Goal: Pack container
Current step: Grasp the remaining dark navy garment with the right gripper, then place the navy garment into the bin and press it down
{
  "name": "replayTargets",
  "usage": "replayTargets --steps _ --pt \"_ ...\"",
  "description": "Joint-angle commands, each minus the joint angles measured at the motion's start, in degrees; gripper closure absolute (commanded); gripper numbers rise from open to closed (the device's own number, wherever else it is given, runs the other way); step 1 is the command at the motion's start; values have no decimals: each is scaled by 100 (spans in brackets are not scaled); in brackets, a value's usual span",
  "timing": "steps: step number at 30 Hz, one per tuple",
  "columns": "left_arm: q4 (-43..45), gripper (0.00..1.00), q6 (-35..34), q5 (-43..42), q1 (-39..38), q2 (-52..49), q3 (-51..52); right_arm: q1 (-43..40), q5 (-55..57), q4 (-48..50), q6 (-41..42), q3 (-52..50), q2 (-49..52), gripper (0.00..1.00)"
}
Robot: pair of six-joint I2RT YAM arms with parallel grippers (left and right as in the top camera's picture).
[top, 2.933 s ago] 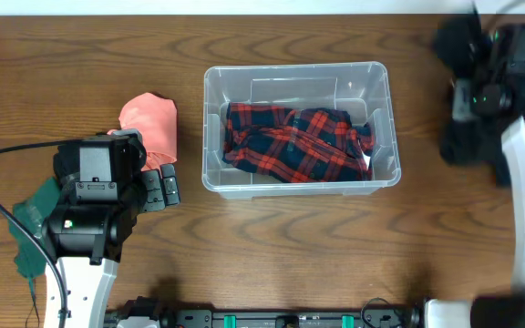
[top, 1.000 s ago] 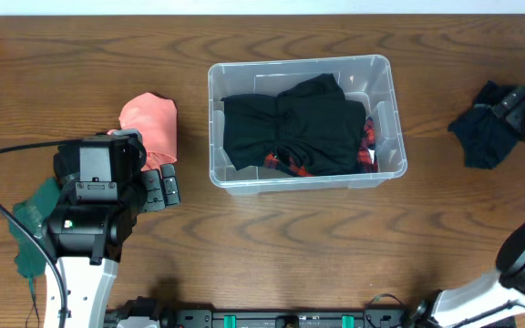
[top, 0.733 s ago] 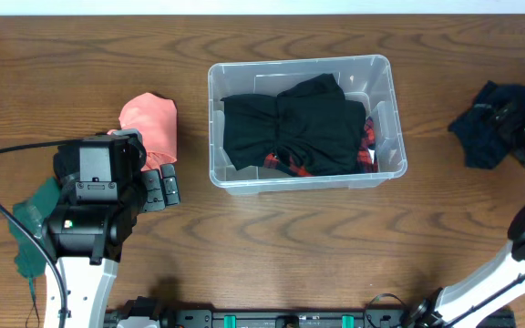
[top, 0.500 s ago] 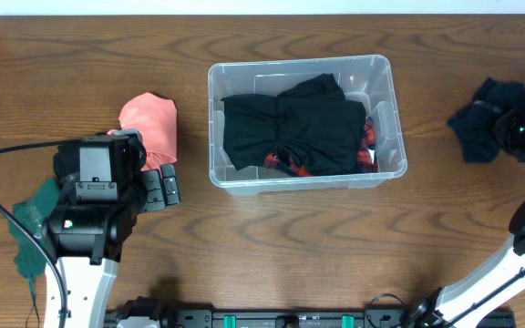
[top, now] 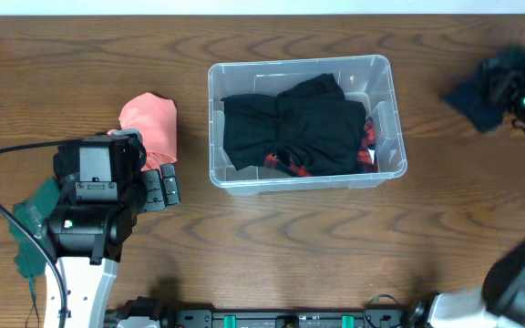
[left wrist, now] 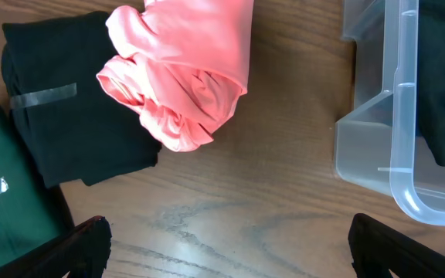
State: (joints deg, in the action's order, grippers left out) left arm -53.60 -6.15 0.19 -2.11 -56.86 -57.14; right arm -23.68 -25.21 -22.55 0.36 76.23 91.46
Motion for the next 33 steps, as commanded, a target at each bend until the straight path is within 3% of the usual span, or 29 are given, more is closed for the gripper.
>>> replayTargets --steps 1,6,9,15,26,28,32,33 --pt "-13 2 -13 4 -22 -4 -127 820 -284 -286 -1401 92 -942 99" --pt "-17 2 -13 4 -22 -4 -127 2304 4 -1360 -3069 92 -1423 99" --pt "-17 2 -13 4 -22 -4 -125 3027 186 -1952 -3628 85 -1300 99" --pt "-17 2 -13 4 -22 -4 -125 3895 181 -2688 -3904 83 -748 99" --pt "-15 2 -13 4 -22 -7 -120 4819 -24 -3668 -5381 81 -101 99" --pt "-13 2 -13 4 -22 -7 -120 4824 48 -3523 -5348 81 -101 99" --pt "-9 2 -13 4 -22 -31 -120 4741 999 -2973 -4492 79 28 97" --pt "-11 2 -13 4 -22 -46 -120 4704 1261 -2852 -4317 79 81 81"
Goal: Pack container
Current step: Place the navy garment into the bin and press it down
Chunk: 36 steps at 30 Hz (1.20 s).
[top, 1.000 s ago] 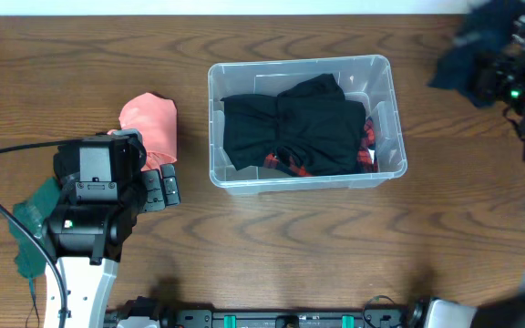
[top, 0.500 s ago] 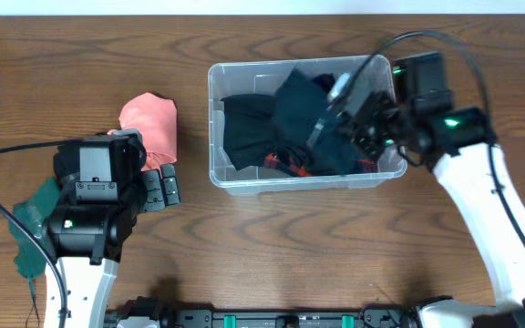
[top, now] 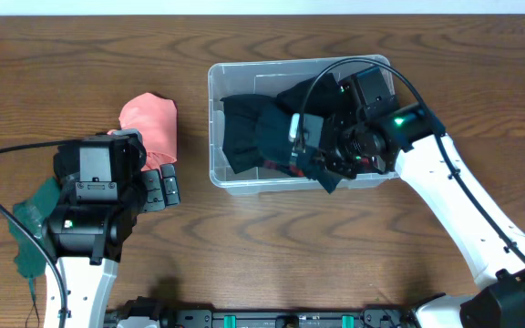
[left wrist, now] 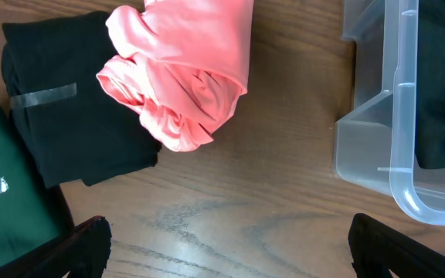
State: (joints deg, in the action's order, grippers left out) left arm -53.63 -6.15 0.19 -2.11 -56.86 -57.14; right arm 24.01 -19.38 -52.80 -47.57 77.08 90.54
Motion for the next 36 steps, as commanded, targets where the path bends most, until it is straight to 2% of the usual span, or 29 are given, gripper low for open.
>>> replayTargets --steps 1,2,3,7,14,15,16,17,18,20,23,31,33,36 --pt "-11 2 -13 4 -22 -72 -120 -111 920 280 632 -7 243 52" --pt "-11 2 -13 4 -22 -101 -120 -157 1213 415 798 -7 302 9" --pt "-11 2 -13 4 -22 -131 -120 -195 1484 564 1071 -7 345 1" --pt "-13 2 -13 4 -22 -245 -120 -227 2087 988 1910 44 254 1" --pt "-11 2 -13 4 -22 -310 -120 61 2083 1707 1967 302 -380 1" --pt "-11 2 -13 4 -22 -310 -120 98 2035 1827 1967 302 -411 9" --pt "-11 2 -13 4 -22 -310 -120 131 1943 1912 1969 302 -409 27" --pt "-11 2 -13 4 -22 -310 -120 153 1827 1923 1969 299 -385 55" --pt "-9 2 -13 4 -22 -310 -120 153 1681 1871 2002 299 -299 75" --pt "-11 2 -13 4 -22 -310 -120 153 1515 1663 2282 267 -87 85" --pt "-11 2 -13 4 -22 -310 -120 144 1502 1226 2601 153 398 92" --pt "-11 2 -13 4 -22 -310 -120 146 1419 1064 2719 -234 2371 95" --pt "-13 2 -13 4 -22 -310 -120 146 1419 1021 2721 -234 2599 99" --pt "-13 2 -13 4 -22 -310 -120 146 1471 984 2785 -179 2511 98"
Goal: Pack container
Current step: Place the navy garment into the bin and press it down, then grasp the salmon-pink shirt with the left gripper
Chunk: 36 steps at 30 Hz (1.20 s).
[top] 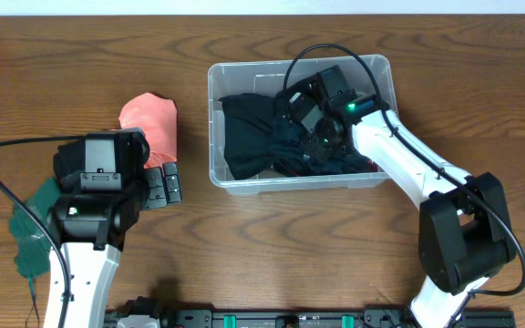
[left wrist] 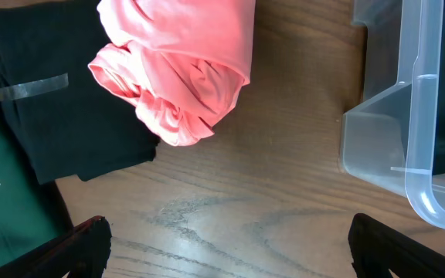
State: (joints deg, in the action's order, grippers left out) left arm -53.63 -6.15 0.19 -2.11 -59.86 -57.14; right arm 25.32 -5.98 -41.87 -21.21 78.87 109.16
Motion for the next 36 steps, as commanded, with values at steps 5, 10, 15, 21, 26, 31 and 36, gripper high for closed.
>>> replayTargets --steps 5,10,15,21,26,31,36 --pt "-46 2 -11 7 -22 -4 -120 -42 387 -389 308 22 -223 93" --pt "59 2 -7 164 114 -50 -129 -214 734 -321 409 247 -1580 24" --pt "249 2 208 -42 1084 -922 -586 -643 741 -352 691 247 -2734 13" --pt "356 2 765 -1226 1797 -2723 -1834 -1163 765 -881 977 247 -3115 13" --pt "321 2 999 -1224 1808 -4142 -2682 -1552 1134 -1333 1508 247 -3130 13" --pt "422 2 1003 -1268 1808 -5056 -2739 -1884 1373 -1698 1738 247 -3132 14" --pt "420 2 1189 -1993 1805 -5779 -2736 -2120 1349 -1720 1862 247 -3195 14"
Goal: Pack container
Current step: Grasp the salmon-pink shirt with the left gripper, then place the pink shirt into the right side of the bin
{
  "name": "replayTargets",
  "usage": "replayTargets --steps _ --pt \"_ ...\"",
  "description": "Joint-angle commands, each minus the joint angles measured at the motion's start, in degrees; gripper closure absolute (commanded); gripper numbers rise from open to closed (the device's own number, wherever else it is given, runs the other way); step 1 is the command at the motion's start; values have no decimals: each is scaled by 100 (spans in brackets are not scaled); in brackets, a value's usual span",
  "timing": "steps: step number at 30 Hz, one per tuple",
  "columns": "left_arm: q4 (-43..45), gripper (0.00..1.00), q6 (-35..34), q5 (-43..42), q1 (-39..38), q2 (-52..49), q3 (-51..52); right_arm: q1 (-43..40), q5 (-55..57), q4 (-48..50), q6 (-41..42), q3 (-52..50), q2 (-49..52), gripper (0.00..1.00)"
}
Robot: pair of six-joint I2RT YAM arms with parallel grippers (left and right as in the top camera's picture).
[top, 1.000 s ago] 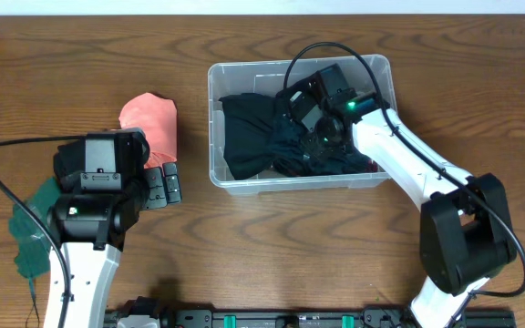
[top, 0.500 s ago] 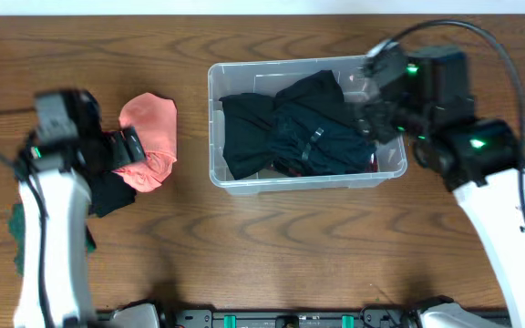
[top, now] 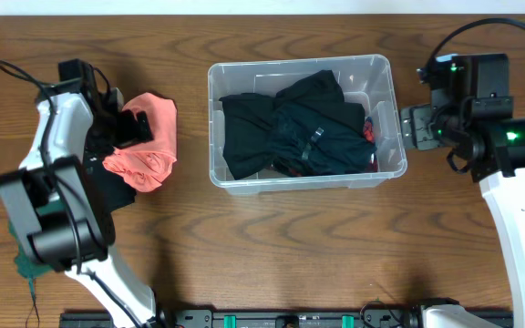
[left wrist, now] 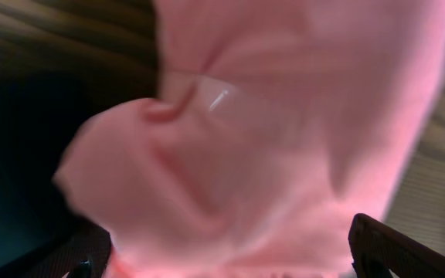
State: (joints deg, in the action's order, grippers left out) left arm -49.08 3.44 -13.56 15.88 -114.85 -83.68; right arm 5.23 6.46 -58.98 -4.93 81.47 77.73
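The clear plastic container (top: 217, 175) stands mid-table and holds black garments (top: 290, 135), with a red-and-black piece (top: 369, 133) at its right end. A pink cloth (top: 144, 150) lies bunched on the table to its left and fills the left wrist view (left wrist: 269, 139). My left gripper (top: 135, 129) is down on that cloth, open, its fingers astride the pink cloth (left wrist: 230, 249). To the right of the container, my right gripper (top: 414, 128) is open and holds nothing.
A black folded cloth (top: 106, 189) lies under and beside the pink one and shows as a dark area (left wrist: 14, 154) in the left wrist view. A green cloth (top: 27, 260) lies at the front left. The left arm's cable loops near the far left edge.
My left arm has moved from the front left onto the pink cloth, fingers open either side of it. My right gripper has left the container and is now to its right, with the black garment left inside.
First my right gripper held a dark garment at the far right while the left hung open near the pink cloth. It then had the garment over the container, then down among the clothes inside. Now it is outside and empty, and the left gripper straddles the pink cloth.
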Motion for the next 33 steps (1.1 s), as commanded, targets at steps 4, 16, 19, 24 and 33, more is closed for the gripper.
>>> replayTargets --steps 4,16,19,24,33 --pt "-232 27 236 -1117 7 -568 -83 -120 111 22 232 -13 -61 18" --pt "-575 94 424 -2205 -28 1226 -240 -490 964 129 487 -13 -944 22" --pt "-570 94 162 -2205 -201 2100 -323 -688 966 114 487 -13 -1237 21" --pt "-232 94 -509 -2199 -970 3283 -330 -1084 960 107 490 -13 -1552 20" --pt "1580 94 -2780 -1274 -3689 3405 -269 -1158 721 -24 487 -15 -1467 20"
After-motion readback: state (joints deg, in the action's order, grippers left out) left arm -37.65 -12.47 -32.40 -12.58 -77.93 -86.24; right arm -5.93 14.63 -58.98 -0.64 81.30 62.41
